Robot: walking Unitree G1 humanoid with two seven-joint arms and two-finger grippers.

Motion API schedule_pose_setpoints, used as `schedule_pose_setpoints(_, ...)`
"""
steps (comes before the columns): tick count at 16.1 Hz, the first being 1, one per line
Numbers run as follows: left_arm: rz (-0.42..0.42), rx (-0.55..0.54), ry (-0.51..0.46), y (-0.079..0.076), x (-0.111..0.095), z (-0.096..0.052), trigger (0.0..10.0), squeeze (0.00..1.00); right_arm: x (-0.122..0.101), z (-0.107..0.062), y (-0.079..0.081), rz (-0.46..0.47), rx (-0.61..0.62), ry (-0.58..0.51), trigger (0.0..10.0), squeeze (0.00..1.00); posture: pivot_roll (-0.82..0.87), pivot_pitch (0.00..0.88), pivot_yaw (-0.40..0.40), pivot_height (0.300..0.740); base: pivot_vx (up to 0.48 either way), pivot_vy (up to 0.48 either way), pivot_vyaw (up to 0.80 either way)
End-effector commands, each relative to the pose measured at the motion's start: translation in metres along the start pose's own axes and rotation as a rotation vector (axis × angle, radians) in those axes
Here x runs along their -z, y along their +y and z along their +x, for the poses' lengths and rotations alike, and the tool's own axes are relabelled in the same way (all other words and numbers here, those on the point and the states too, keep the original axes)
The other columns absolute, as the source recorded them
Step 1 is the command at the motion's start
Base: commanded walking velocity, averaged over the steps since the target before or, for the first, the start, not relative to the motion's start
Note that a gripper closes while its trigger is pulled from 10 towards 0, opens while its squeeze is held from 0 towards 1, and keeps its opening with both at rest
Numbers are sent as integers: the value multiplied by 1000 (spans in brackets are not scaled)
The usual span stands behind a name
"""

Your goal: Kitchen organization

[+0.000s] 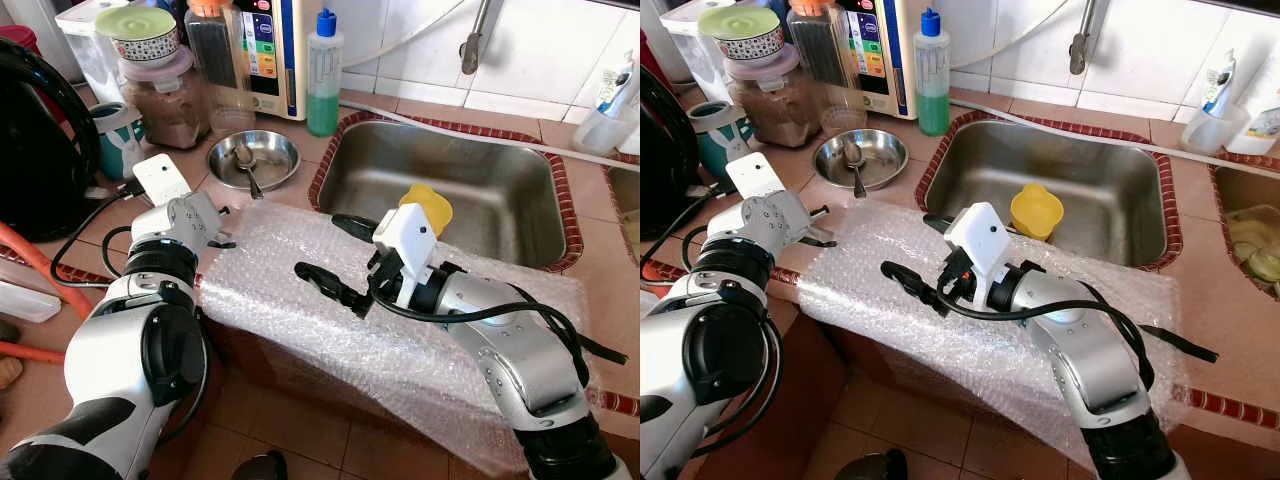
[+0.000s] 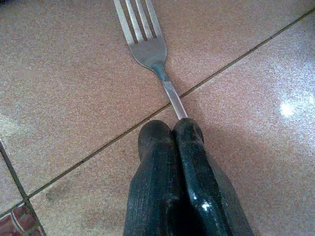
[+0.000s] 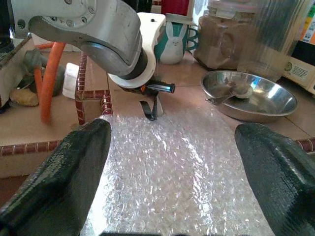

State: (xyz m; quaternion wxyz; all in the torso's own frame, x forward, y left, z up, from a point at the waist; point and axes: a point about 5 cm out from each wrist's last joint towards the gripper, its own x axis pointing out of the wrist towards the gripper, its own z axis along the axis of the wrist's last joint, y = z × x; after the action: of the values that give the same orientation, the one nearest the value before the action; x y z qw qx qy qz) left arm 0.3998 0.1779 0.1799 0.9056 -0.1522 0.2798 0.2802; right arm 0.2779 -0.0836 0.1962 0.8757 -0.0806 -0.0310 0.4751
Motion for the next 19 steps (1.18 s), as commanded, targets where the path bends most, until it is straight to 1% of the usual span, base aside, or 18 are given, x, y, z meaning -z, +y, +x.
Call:
schedule_pose_setpoints(1, 73, -21, 28, 6, 19, 8, 0, 0, -8, -1, 0, -2, 5, -40, 10000, 0, -14, 123, 43, 740, 0, 0, 0)
schedule_pose_setpoints(3, 93, -32, -15, 7, 16, 8, 0, 0, -12, -1, -3, 12, 22, -66, 10000, 0, -14, 124, 42, 740, 0, 0, 0)
schedule_pose_setpoints(4, 130, -76, -113, 12, 7, 8, 0, 0, -13, -1, -5, 4, 30, -63, 10000, 0, -13, 123, 39, 740, 0, 0, 0)
schedule_pose_setpoints(7, 141, -83, -149, 13, 9, 9, 0, 0, -11, 0, -5, -3, 28, -56, 10000, 0, -11, 120, 34, 740, 0, 0, 0)
schedule_pose_setpoints(9, 148, -78, -200, 10, 8, 7, 0, 0, -11, 0, -6, -7, 29, -55, 10000, 0, -12, 119, 32, 740, 0, 0, 0)
schedule_pose_setpoints(11, 176, -69, -297, 5, -2, 1, 0, 0, -12, 1, -7, -9, 33, -55, 10000, 0, -12, 117, 32, 740, 0, 0, 0)
schedule_pose_setpoints(13, 199, -53, -373, -2, -8, -6, 0, 0, -12, 1, -7, -12, 37, -55, 10000, 0, -11, 115, 34, 740, 0, 0, 0)
schedule_pose_setpoints(16, 220, -49, -426, -5, -8, -9, 0, 0, -11, 1, -7, -13, 40, -55, 10000, 0, -8, 113, 33, 740, 0, 0, 0)
schedule_pose_setpoints(17, 212, -46, -417, -3, -6, -8, 0, 0, -11, 1, -7, -14, 40, -54, 10000, 0, -7, 112, 32, 740, 0, 0, 0)
schedule_pose_setpoints(18, 212, -79, -431, 3, -8, -6, 0, 0, -11, 1, -7, -15, 39, -53, 10000, 0, -8, 111, 32, 740, 0, 0, 0)
schedule_pose_setpoints(19, 166, -81, -426, 10, -13, -2, 6745, 0, -10, 1, -7, -16, 38, -52, 10000, 0, -7, 110, 31, 740, 0, 0, 0)
